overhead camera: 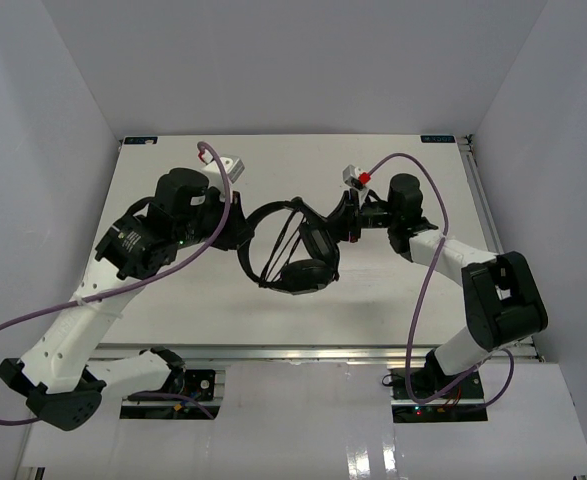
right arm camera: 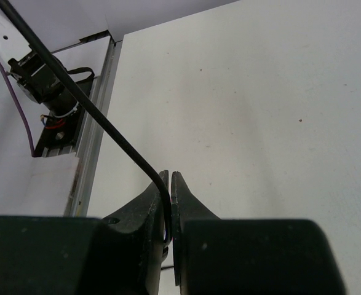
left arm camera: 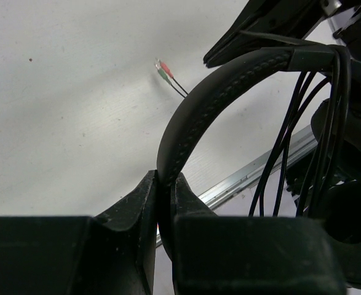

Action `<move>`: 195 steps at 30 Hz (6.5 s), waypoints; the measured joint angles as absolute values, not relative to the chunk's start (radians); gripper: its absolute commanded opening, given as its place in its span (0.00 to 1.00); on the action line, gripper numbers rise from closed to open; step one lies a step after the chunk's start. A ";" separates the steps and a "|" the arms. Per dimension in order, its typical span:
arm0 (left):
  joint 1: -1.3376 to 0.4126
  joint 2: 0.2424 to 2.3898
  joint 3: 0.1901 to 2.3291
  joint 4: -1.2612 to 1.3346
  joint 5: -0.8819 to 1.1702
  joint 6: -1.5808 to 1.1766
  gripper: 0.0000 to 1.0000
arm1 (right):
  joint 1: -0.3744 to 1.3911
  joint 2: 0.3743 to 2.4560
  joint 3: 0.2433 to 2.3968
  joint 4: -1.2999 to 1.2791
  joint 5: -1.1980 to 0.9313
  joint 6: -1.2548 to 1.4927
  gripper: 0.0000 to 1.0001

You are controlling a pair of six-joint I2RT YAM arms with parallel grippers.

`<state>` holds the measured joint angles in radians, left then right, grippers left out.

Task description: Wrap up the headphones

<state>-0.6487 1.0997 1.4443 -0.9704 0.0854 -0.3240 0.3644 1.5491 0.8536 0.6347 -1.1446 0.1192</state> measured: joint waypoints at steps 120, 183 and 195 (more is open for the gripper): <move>-0.650 1.409 1.019 -0.553 0.143 -0.498 0.00 | 1.020 1.345 1.161 -0.513 0.392 -1.511 0.08; -0.650 1.545 1.071 -0.695 0.204 -0.462 0.00 | 0.891 1.364 1.195 -0.663 0.198 -1.445 0.88; -0.646 1.602 1.099 -0.708 0.211 -0.444 0.00 | 0.789 1.382 1.264 -0.731 0.072 -1.390 0.87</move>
